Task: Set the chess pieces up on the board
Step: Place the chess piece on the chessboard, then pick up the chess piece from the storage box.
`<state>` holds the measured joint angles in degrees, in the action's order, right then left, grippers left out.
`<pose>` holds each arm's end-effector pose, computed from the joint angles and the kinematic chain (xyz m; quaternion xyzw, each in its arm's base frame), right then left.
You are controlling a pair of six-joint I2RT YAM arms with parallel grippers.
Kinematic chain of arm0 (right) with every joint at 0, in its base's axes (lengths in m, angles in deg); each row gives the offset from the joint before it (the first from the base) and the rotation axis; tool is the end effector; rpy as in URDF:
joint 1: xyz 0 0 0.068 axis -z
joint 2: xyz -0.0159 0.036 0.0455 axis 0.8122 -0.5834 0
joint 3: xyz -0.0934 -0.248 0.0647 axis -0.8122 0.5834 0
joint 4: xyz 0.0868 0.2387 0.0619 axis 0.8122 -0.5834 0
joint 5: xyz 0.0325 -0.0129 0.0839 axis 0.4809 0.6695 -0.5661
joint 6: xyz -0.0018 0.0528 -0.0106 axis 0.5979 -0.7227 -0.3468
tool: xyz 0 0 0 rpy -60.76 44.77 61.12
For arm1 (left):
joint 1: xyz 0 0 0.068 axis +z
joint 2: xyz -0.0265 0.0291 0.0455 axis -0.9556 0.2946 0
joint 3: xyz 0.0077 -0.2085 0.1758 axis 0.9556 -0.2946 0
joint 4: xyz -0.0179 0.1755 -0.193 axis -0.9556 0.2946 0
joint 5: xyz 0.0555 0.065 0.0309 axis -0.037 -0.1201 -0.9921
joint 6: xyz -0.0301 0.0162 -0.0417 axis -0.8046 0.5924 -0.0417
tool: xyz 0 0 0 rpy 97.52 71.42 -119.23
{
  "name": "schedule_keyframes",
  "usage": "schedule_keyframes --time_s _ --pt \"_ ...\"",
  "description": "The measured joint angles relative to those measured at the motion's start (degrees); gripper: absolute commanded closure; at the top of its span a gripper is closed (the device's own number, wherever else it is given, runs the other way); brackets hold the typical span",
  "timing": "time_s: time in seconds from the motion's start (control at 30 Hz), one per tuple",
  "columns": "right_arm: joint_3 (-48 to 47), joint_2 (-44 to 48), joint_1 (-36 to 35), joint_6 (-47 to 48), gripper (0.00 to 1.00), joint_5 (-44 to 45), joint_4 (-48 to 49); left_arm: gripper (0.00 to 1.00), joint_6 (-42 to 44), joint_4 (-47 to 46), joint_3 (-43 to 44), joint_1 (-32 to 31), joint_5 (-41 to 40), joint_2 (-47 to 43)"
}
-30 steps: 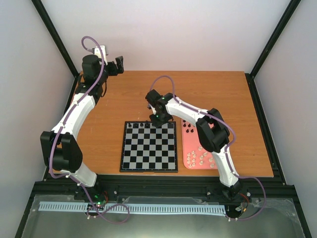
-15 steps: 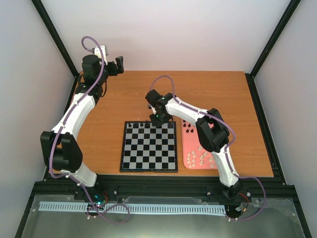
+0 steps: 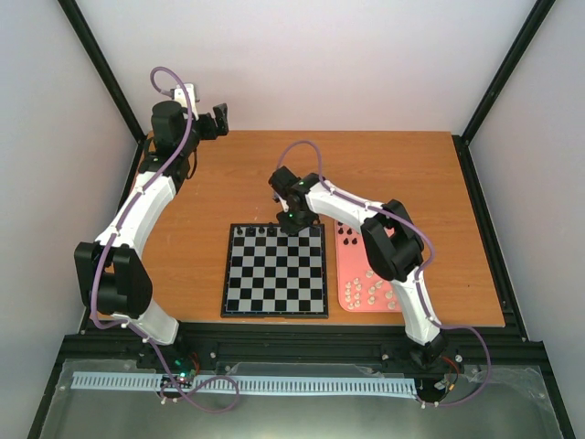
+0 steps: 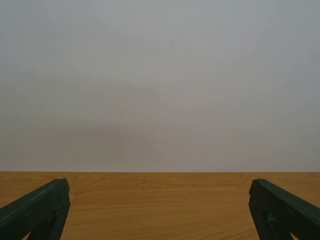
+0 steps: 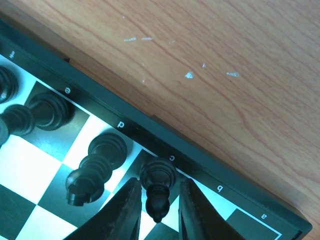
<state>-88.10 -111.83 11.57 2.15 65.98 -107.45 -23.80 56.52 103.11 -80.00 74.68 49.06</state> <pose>0.3317 0.3057 0.1792 -0.2838 0.9507 0.0482 0.1154 0.3799 -0.0501 0.3772 -0.0109 0.7641 -0.1348 0.6308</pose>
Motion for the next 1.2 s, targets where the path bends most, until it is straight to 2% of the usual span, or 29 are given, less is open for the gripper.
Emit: schedule_keyframes --time_s 0.1,0.63,0.9,1.03,1.2 --pt "1.4 0.6 0.0 0.2 0.65 0.0 0.5 0.0 0.0 0.0 0.0 0.0 0.0 0.0" --pt "2.9 6.4 0.0 0.4 0.58 1.6 1.8 0.0 0.0 0.0 0.0 0.0 0.0 0.0" --pt "7.4 14.8 0.9 0.0 0.54 5.5 2.5 0.0 0.0 0.0 0.0 0.0 0.0 0.0" --pt "14.0 21.7 4.7 -1.0 0.54 7.6 4.1 0.0 0.0 0.0 0.0 0.0 0.0 0.0" --pt "22.8 27.8 13.6 -3.0 0.5 10.9 5.8 0.0 0.0 0.0 0.0 0.0 0.1 0.0"
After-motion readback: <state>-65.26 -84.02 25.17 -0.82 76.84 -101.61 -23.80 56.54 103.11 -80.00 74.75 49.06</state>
